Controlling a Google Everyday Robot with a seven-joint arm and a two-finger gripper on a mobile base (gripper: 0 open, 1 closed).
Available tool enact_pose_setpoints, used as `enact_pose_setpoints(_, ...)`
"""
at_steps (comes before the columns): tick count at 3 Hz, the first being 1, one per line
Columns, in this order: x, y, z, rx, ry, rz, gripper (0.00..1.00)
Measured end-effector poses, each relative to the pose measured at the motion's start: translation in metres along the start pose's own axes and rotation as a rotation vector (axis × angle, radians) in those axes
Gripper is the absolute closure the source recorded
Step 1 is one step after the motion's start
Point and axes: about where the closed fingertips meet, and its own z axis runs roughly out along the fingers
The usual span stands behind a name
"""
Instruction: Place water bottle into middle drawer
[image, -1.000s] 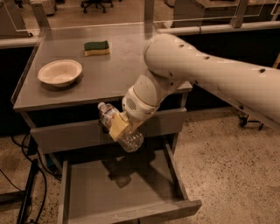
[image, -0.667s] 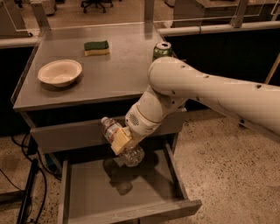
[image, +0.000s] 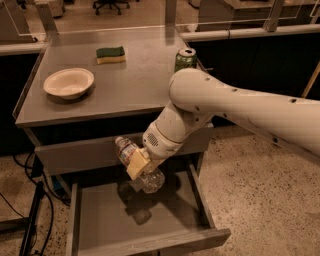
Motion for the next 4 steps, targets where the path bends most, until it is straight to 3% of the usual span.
enact_pose_setpoints(1,0.025,-0.008,0.041,-0.033,0.065,0.061,1.0)
enact_pose_setpoints(2,0.061,-0.018,0.101,-0.097,0.154,0.145,1.0)
enact_pose_setpoints(3,0.062,-0.016,0.1,-0.094,0.151,0.141,1.0)
enact_pose_setpoints(4,0.066,-0.023,0.126,-0.107,0.169,0.171,1.0)
